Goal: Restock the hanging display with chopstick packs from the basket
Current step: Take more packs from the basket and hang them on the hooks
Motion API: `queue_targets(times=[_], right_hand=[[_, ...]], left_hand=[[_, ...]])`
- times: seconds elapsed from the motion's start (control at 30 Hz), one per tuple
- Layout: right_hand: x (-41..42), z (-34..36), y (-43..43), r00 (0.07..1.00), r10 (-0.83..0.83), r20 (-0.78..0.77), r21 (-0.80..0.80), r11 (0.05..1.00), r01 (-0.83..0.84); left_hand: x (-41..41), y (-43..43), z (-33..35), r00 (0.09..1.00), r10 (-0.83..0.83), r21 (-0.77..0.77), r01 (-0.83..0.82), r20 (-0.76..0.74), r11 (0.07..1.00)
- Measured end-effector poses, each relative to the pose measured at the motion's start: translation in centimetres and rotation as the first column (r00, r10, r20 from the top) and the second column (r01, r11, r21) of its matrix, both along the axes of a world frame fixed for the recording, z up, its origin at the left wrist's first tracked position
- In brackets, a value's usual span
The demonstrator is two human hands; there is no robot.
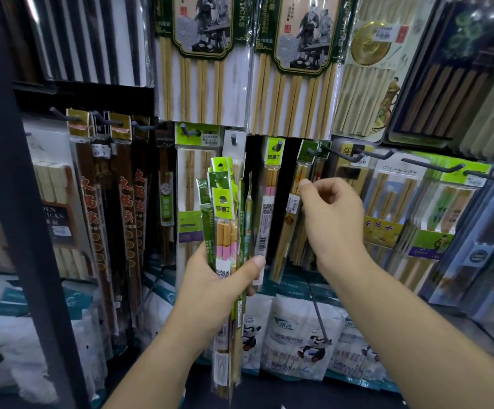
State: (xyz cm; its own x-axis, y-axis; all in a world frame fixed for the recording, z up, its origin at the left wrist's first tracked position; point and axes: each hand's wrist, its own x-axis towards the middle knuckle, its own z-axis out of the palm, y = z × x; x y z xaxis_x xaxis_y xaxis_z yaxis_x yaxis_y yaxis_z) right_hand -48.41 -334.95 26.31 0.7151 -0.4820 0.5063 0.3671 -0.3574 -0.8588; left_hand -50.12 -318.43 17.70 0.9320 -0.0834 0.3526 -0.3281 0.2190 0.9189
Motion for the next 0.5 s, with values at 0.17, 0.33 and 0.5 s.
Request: queue_targets(times=[0.17, 0.33, 0.5], right_hand=[[-2.8, 0.0, 2.5, 0.894, 0.431, -0.123, -0.098, 0.891, -0.443], [-2.7, 0.4, 2.4, 0.886, 0.442, -0.142, -0.132, 0.879, -0.459], [-2.2, 1.0, 1.8, 0.916, 0.387, -0.109, -0.168, 0.901, -0.401]], left_hand=[[-0.4, -0.1, 0.3, 0.996, -0.088, -0.033, 0.089, 0.031, 0.995], [-0.7, 0.0, 0.4, 0.987, -0.159, -0.114, 0.157, -0.013, 0.981], [-0.4, 0.2, 0.4, 0.998, -0.061, -0.015, 0.061, 0.022, 0.998]])
